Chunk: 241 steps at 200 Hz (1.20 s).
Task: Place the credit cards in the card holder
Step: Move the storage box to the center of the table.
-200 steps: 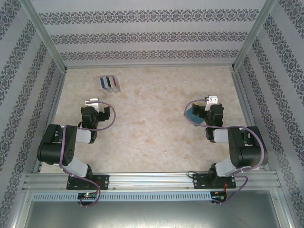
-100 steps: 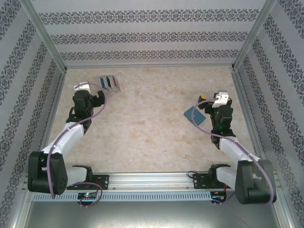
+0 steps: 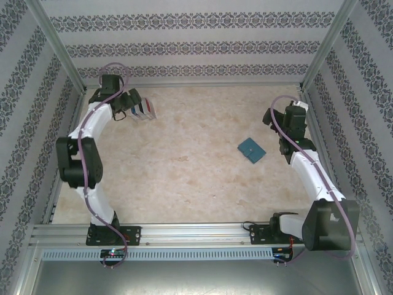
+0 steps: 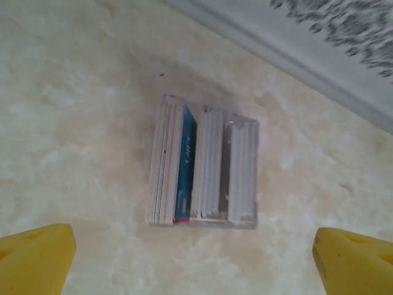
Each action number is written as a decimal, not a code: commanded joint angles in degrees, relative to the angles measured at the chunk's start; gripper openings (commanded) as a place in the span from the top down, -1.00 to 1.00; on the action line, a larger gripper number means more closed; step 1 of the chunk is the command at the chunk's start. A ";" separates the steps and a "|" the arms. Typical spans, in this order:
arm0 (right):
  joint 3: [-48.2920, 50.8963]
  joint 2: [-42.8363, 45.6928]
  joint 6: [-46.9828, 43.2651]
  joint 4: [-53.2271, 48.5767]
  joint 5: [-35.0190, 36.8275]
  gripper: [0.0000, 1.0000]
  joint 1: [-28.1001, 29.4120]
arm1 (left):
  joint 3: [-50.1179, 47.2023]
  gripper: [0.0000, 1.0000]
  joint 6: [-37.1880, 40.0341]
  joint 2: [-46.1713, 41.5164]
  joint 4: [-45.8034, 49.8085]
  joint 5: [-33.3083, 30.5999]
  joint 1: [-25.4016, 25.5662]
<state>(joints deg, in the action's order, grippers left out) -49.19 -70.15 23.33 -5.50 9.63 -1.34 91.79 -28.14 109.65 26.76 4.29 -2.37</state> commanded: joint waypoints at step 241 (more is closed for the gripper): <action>-5.50 -9.31 7.76 -16.28 -8.44 -0.78 6.78 | -4.81 0.19 -2.75 4.57 0.28 7.75 12.23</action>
<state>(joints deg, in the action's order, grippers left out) -52.84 -78.22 29.71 -18.83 4.25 4.71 91.59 -29.52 119.63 25.58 10.28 3.14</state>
